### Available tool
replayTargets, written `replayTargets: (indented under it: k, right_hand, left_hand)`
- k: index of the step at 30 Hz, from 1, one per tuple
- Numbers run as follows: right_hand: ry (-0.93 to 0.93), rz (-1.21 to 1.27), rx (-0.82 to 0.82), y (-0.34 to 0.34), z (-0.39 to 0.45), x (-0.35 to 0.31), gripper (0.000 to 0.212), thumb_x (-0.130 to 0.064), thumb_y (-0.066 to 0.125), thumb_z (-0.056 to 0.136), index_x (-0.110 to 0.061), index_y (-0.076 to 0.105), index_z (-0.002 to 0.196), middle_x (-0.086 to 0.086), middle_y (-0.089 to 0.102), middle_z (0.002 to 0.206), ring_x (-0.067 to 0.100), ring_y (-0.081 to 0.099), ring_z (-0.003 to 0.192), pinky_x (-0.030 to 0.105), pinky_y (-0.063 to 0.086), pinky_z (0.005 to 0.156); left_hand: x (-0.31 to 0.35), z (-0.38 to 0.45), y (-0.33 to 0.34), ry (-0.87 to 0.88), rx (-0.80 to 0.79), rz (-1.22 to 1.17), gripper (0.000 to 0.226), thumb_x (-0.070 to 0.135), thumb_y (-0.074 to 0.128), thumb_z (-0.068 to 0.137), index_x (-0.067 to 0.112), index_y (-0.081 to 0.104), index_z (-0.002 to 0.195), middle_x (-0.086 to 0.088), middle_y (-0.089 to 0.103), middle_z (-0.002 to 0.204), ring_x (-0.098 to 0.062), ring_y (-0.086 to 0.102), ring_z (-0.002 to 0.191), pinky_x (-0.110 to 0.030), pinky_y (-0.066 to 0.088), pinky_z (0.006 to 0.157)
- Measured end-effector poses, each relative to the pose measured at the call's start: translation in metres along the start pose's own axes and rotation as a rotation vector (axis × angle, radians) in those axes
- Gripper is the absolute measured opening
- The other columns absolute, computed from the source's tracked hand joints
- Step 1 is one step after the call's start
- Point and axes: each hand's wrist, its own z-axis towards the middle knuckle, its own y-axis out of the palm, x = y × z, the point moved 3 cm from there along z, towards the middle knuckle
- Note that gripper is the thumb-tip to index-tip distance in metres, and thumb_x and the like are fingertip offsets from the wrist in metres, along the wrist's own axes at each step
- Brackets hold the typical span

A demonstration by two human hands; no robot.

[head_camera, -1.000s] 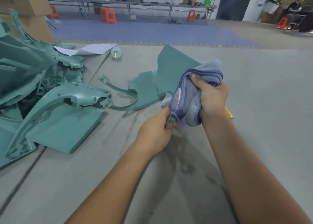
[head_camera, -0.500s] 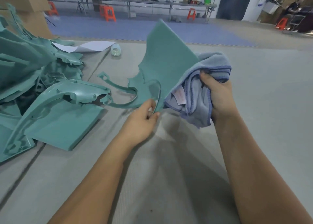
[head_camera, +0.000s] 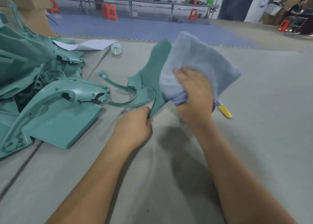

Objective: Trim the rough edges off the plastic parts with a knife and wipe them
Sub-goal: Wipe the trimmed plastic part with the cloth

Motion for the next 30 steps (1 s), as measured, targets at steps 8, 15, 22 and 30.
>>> replayTargets:
  k: [8,15,22,30]
  right_hand:
    - [-0.174,-0.084,-0.199,0.043,-0.023,-0.015,0.048,0.003,0.082,0.063,0.0,0.071,0.11,0.014,0.071,0.107,0.029,0.069,0.098,0.037,0.049,0.092]
    - [-0.002,-0.222,-0.125,0.034,0.009,0.001,0.045,-0.012,0.058,0.074,-0.01,0.067,0.118,0.011,0.068,0.111,0.037,0.063,0.099,0.049,0.049,0.088]
    - [0.05,-0.282,-0.1,0.026,0.035,0.006,0.05,-0.019,0.036,0.071,-0.014,0.069,0.109,0.006,0.068,0.106,0.036,0.062,0.096,0.046,0.05,0.081]
    - [0.031,-0.025,-0.136,0.017,-0.003,0.014,0.056,-0.007,0.056,0.07,-0.01,0.064,0.125,0.01,0.062,0.13,0.03,0.058,0.12,0.043,0.042,0.101]
  left_hand:
    - [-0.007,0.002,0.0,-0.021,-0.051,-0.067,0.005,0.024,0.05,0.091,0.02,0.053,0.093,-0.011,0.065,0.102,-0.033,0.058,0.093,-0.03,0.033,0.064]
    - [0.008,-0.005,-0.002,0.086,-0.004,0.119,0.016,0.023,0.05,0.088,0.02,0.034,0.085,-0.011,0.062,0.093,-0.035,0.057,0.087,-0.032,0.028,0.061]
    - [0.019,-0.007,0.006,0.09,-0.103,0.246,0.015,0.021,0.047,0.092,0.023,0.032,0.092,-0.008,0.065,0.096,-0.034,0.062,0.087,-0.033,0.029,0.059]
    - [0.014,-0.006,0.008,0.099,-0.083,0.133,0.019,0.028,0.046,0.093,0.02,0.032,0.084,-0.007,0.062,0.087,-0.035,0.06,0.085,-0.033,0.03,0.059]
